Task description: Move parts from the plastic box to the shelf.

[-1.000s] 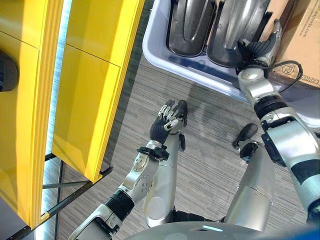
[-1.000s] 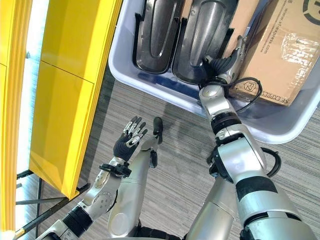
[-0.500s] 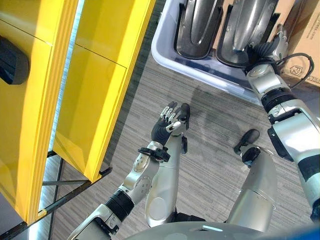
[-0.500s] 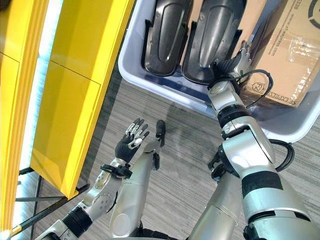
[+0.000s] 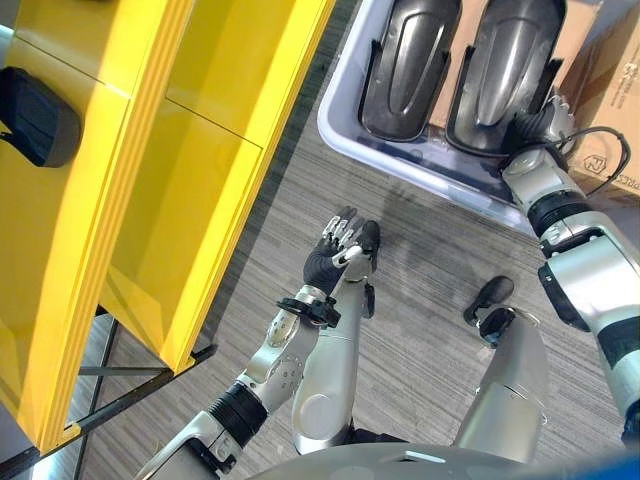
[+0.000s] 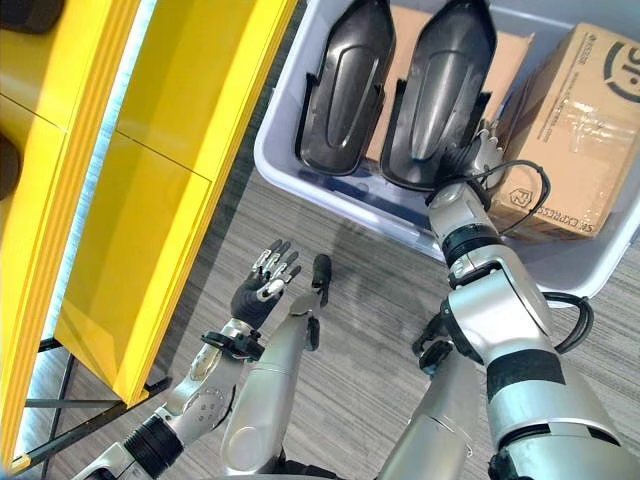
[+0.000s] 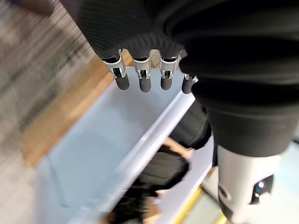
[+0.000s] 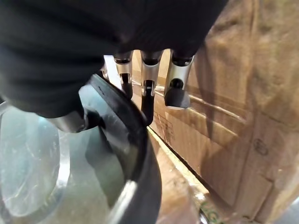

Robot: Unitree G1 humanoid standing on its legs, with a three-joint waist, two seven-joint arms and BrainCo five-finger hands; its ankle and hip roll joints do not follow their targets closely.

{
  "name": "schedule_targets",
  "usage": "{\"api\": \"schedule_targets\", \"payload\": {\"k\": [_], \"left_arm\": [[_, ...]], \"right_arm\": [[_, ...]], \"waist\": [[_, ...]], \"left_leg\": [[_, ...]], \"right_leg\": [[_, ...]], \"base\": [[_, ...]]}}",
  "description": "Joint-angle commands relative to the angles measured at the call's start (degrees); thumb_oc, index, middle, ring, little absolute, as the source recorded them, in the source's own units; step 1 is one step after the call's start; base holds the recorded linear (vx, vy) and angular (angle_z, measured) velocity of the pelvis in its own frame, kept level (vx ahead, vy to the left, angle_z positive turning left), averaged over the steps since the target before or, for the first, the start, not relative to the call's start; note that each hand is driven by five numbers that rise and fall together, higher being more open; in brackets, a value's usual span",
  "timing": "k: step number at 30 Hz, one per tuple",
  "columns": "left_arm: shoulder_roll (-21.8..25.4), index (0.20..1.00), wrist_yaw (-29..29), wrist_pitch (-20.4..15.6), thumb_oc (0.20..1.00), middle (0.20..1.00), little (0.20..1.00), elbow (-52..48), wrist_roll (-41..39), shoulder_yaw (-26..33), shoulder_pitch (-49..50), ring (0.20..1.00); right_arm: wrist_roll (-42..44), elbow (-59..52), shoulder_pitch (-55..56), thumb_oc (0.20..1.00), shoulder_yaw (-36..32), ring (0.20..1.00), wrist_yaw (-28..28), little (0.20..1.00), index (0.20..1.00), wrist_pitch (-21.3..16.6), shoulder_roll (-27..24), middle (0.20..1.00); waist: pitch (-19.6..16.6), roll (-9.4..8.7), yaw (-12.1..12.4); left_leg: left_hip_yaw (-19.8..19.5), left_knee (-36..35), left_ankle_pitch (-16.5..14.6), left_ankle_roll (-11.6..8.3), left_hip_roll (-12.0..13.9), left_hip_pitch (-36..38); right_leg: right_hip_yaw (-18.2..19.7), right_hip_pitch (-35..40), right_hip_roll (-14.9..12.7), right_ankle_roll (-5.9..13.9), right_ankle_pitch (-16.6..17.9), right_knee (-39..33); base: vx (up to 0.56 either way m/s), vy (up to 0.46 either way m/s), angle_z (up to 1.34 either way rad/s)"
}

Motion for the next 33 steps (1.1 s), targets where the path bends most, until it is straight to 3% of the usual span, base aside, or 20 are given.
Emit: {"api": "schedule_targets", "payload": {"k": [1, 5, 9, 11, 17, 22, 26, 33], "left_arm": [[1.54, 1.000, -4.26, 0.34, 1.000, 1.000, 1.000, -4.17, -1.38, 2.78, -1.66, 1.000], [2.55, 1.000, -8.22, 0.84, 1.000, 1.000, 1.000, -2.87, -2.62, 5.51, 0.13, 1.000], [3.12, 1.000, -10.36, 0.39, 1.000, 1.000, 1.000, -1.29, -3.40, 7.09, 0.95, 1.000], [3.31, 1.000, -10.49, 0.38, 1.000, 1.000, 1.000, -0.65, -2.19, 7.29, 1.19, 1.000], [3.33, 1.000, -11.05, -0.69, 1.000, 1.000, 1.000, 1.74, -1.22, 7.46, 1.91, 1.000], [5.01, 1.000, -4.84, -0.41, 1.000, 1.000, 1.000, -1.21, 0.15, 8.65, 1.50, 1.000], [4.81, 1.000, -4.97, -0.01, 1.000, 1.000, 1.000, -1.72, 1.94, 8.76, 3.21, 1.000], [3.87, 1.000, -4.81, 1.43, 1.000, 1.000, 1.000, -1.45, 2.02, 9.39, 6.10, 1.000]], "right_arm": [[-1.00, 5.52, 16.11, 0.200, 3.04, 0.200, 12.58, 0.200, 0.200, 4.91, 6.76, 0.200], [-2.61, 3.05, 19.76, 0.200, 3.98, 0.200, 8.14, 0.200, 0.200, 3.51, 7.03, 0.200], [6.31, 1.99, 22.22, 0.200, 2.18, 0.200, 2.28, 0.200, 0.200, -0.08, 8.11, 0.200], [7.69, 1.56, 23.34, 0.200, -0.28, 0.200, -4.24, 0.200, 0.200, -4.42, 8.38, 0.200], [5.06, -2.93, 22.20, 0.200, -3.17, 0.200, -13.94, 0.200, 0.200, -12.99, 5.84, 0.200], [6.00, -16.94, 24.93, 0.200, -4.54, 0.200, -19.01, 0.200, 0.200, -13.63, 0.63, 0.200], [4.12, -22.87, 29.21, 0.200, -6.53, 0.200, -18.89, 0.200, 0.200, -14.51, -0.11, 0.200], [1.26, -29.86, 33.77, 0.200, -8.02, 0.200, -18.91, 0.200, 0.200, -14.37, 1.03, 0.200]], "waist": [[6.09, 1.93, 1.00], [6.09, 0.53, 0.19], [6.09, -0.92, -0.57], [6.09, -1.61, -1.15], [6.09, -3.28, -2.22], [5.27, -5.72, -5.08], [2.40, -5.99, -6.33], [-1.21, -6.28, -7.70]], "left_leg": [[3.91, -0.20, -4.80, 1.59, -0.85, 1.37], [4.16, -2.35, -4.32, 1.32, 0.07, 5.01], [4.46, -3.33, -4.64, 1.35, 0.71, 8.48], [4.56, -3.85, -4.96, 1.48, 0.86, 11.29], [4.99, -5.84, -5.21, 1.37, 1.28, 18.67], [5.76, -8.76, -5.26, 1.03, 2.22, 29.04], [6.52, -11.73, -3.66, 0.72, 3.28, 33.05], [7.56, -13.91, -2.77, -0.09, 4.47, 37.51]], "right_leg": [[-1.03, 4.95, 3.36, 1.93, 3.21, -6.28], [-0.74, 8.00, 4.38, 2.23, 4.32, -9.19], [-0.47, 11.43, 5.20, 2.45, 4.85, -11.40], [-0.11, 14.25, 5.65, 2.63, 5.29, -13.15], [0.21, 21.77, 6.26, 3.57, 6.17, -17.10], [0.69, 33.22, 7.05, 4.01, 7.42, -23.46], [0.11, 38.33, 7.63, 3.58, 9.26, -28.07], [-0.03, 43.56, 7.89, 3.46, 9.06, -30.00]], "base": [[-0.01, 0.000, -0.06], [-0.02, -0.022, -0.07], [-0.03, -0.042, -0.04], [-0.02, -0.032, -0.06], [-0.01, -0.016, -0.10], [0.04, -0.044, -0.27], [0.07, -0.016, -0.19], [0.10, 0.003, -0.13]]}}
